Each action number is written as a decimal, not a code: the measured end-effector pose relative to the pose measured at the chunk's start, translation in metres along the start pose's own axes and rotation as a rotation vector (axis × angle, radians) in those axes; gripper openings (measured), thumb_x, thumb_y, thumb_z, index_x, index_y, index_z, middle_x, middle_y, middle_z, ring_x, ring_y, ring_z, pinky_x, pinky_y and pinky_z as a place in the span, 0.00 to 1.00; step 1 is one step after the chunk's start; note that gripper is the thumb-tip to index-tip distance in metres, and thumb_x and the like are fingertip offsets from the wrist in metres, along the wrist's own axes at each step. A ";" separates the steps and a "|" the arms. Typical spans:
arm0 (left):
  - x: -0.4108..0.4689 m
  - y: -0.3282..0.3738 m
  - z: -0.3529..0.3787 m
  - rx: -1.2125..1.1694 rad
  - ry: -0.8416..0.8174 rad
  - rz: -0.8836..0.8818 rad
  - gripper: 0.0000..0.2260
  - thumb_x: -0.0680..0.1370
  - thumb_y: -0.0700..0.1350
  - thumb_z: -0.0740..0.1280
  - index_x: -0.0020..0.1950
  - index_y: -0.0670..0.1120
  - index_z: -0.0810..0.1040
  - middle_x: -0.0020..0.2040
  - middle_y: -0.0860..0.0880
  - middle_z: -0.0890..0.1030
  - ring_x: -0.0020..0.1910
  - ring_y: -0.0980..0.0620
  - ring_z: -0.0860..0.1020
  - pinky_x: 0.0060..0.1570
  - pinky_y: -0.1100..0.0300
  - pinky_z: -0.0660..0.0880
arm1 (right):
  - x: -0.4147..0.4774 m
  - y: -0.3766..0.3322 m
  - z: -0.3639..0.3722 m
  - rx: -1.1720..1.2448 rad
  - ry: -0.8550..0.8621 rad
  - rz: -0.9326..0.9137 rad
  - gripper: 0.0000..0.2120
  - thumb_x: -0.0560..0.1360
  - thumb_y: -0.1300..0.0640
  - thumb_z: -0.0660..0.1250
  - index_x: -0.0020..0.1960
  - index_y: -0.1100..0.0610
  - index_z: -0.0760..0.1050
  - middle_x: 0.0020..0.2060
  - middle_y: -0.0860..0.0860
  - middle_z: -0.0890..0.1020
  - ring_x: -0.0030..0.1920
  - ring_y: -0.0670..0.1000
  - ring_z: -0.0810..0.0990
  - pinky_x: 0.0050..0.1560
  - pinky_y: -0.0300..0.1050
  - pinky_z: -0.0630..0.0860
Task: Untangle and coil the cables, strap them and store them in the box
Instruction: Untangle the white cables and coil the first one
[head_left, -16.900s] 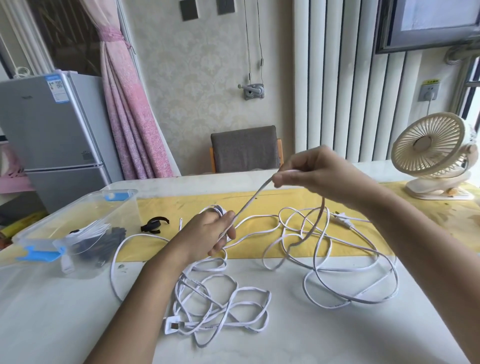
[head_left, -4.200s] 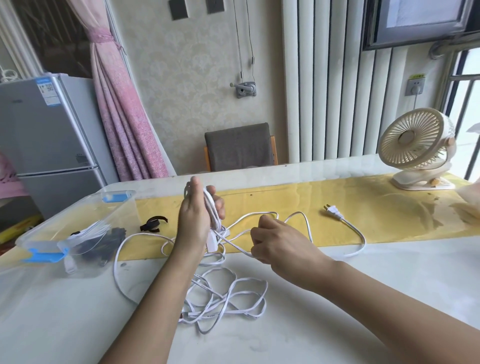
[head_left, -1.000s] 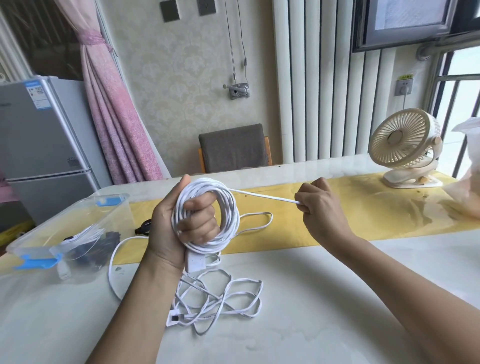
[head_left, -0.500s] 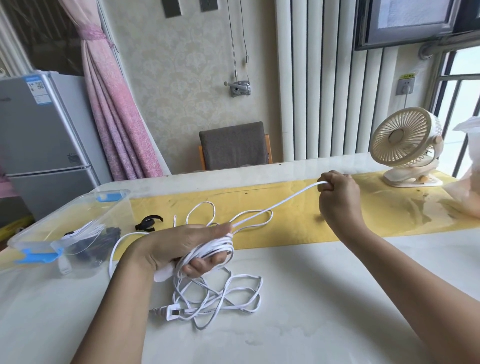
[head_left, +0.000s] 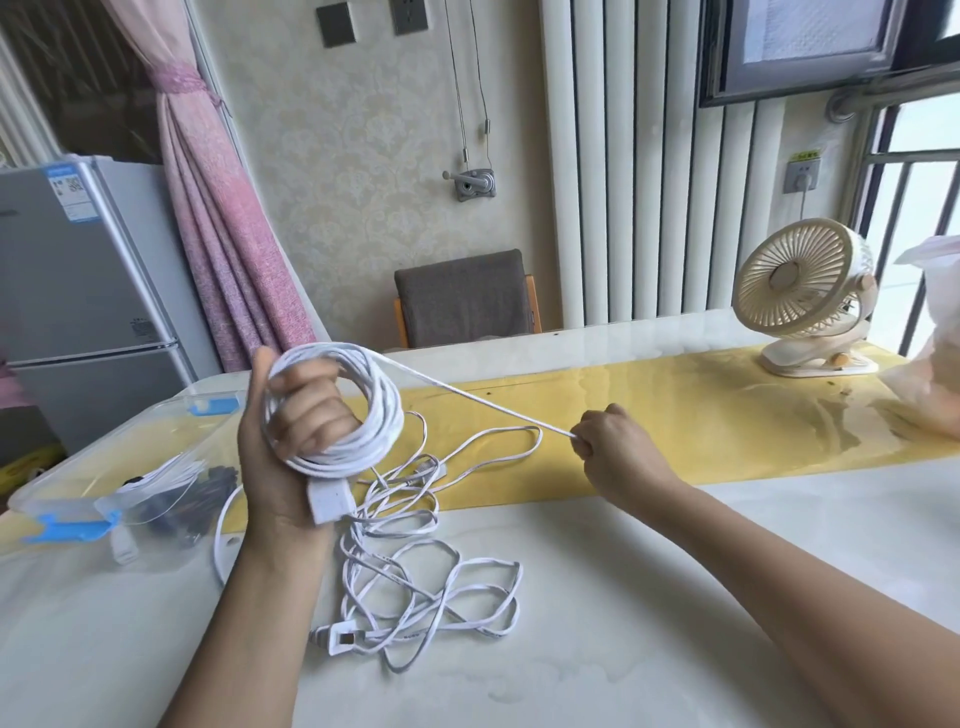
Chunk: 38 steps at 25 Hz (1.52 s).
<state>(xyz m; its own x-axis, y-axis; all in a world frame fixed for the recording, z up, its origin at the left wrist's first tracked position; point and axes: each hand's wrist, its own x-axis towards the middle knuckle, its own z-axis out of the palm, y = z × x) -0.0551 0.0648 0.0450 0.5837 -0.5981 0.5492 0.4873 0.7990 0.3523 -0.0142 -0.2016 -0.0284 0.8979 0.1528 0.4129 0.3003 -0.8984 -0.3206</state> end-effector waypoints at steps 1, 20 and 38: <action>-0.002 0.005 -0.002 -0.047 0.039 0.083 0.12 0.80 0.54 0.55 0.43 0.47 0.66 0.26 0.54 0.62 0.24 0.60 0.60 0.29 0.63 0.59 | -0.001 -0.004 0.002 -0.048 -0.073 -0.037 0.18 0.68 0.73 0.53 0.29 0.53 0.56 0.29 0.48 0.64 0.44 0.53 0.63 0.30 0.45 0.56; 0.020 -0.016 -0.043 1.761 0.780 0.358 0.20 0.81 0.53 0.57 0.33 0.45 0.67 0.25 0.46 0.65 0.21 0.52 0.64 0.24 0.62 0.62 | -0.034 -0.063 0.001 -0.140 -0.136 -0.803 0.11 0.57 0.68 0.59 0.26 0.53 0.63 0.24 0.48 0.65 0.31 0.54 0.69 0.23 0.39 0.57; 0.018 -0.060 -0.018 1.252 0.670 -0.626 0.26 0.78 0.64 0.52 0.35 0.43 0.70 0.25 0.50 0.65 0.22 0.56 0.58 0.23 0.65 0.53 | -0.019 -0.046 -0.061 0.939 -0.367 -0.165 0.12 0.74 0.51 0.65 0.38 0.58 0.78 0.25 0.43 0.71 0.30 0.43 0.67 0.33 0.33 0.62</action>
<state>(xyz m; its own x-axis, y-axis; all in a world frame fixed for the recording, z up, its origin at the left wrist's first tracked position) -0.0617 0.0048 0.0199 0.8416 -0.4889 -0.2297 0.1205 -0.2446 0.9621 -0.0648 -0.1879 0.0302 0.8185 0.5036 0.2765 0.4186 -0.1934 -0.8873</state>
